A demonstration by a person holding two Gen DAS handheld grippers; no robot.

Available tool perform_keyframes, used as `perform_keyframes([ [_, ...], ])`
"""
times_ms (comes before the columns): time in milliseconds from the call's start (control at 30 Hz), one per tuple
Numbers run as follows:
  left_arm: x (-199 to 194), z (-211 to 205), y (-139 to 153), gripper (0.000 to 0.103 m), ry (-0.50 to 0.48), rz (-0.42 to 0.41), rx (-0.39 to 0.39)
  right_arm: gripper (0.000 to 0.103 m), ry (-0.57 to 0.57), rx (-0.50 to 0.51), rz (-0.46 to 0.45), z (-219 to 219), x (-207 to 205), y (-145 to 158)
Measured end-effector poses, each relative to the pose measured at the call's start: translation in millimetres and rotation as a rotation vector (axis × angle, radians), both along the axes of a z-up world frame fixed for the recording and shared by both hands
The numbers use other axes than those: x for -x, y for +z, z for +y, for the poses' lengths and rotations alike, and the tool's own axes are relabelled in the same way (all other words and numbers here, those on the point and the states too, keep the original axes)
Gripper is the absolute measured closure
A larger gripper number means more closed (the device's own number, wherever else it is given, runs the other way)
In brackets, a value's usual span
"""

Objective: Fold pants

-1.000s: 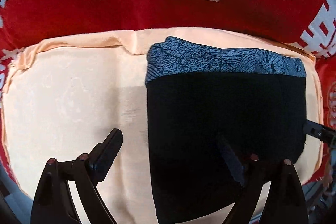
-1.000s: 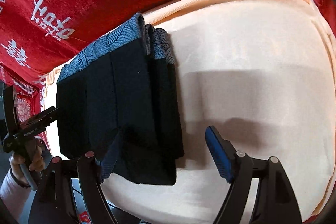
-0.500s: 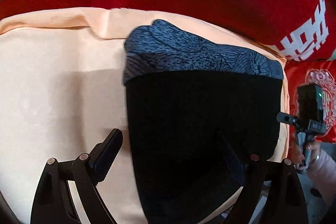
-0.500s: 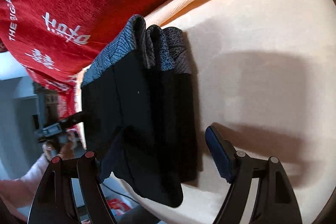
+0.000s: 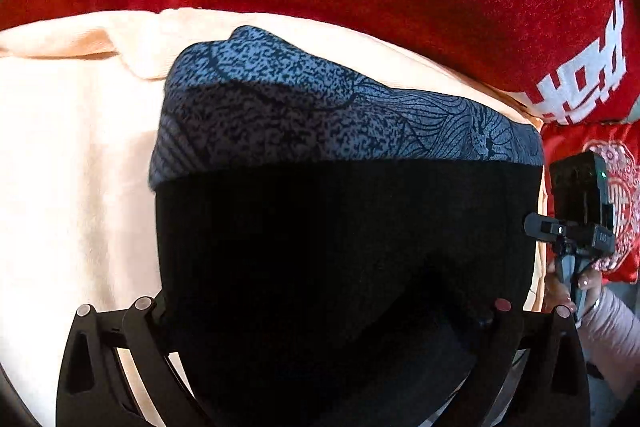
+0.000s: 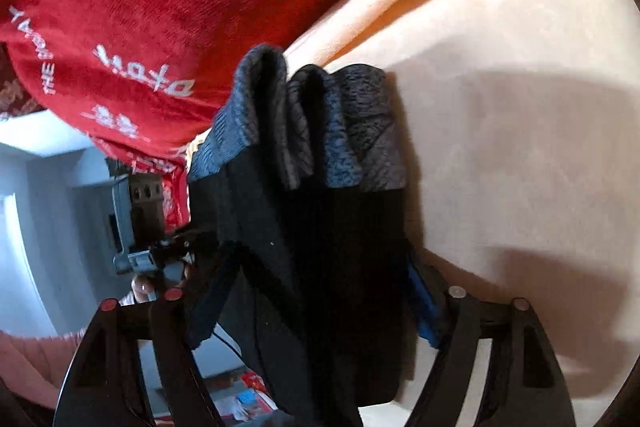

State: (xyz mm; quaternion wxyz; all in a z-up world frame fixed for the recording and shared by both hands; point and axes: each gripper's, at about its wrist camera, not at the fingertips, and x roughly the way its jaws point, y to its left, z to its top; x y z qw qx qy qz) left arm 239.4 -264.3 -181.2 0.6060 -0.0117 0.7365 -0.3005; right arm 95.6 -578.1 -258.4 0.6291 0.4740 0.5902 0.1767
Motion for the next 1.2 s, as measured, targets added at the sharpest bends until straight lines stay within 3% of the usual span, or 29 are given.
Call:
perform_keyframes([
  [133,4.1,-3.3,8.4,0.012,-0.005,-0.034,-0.014,0.031,0.001,0.017,0.022,2.0,-1.6,-0.7],
  [300,11.1,-1.2,31.7,0.035,-0.018,-0.101,-0.021,0.051,-0.027,-0.021,0.022,4.4,-0.9,7.0],
  [433,18.4,-0.2,55.9,0.044,-0.019,-0.143,-0.021,0.056,-0.069,-0.063,0.007,5.7,7.4,18.6],
  [833,64.2,39.3,103.9,0.045,-0.002,-0.101,-0.031,0.057,-0.037,-0.123,0.012,28.5,53.1,54.9],
  [1067,105.1,70.6,85.8,0.045,-0.016,-0.036,-0.044,0.057,-0.046,-0.106,0.036,55.2,107.6,47.7],
  [1200,119.0,78.4,68.4,0.043,-0.043,-0.078,-0.031,0.056,-0.085,-0.055,0.055,65.1,122.9,31.5],
])
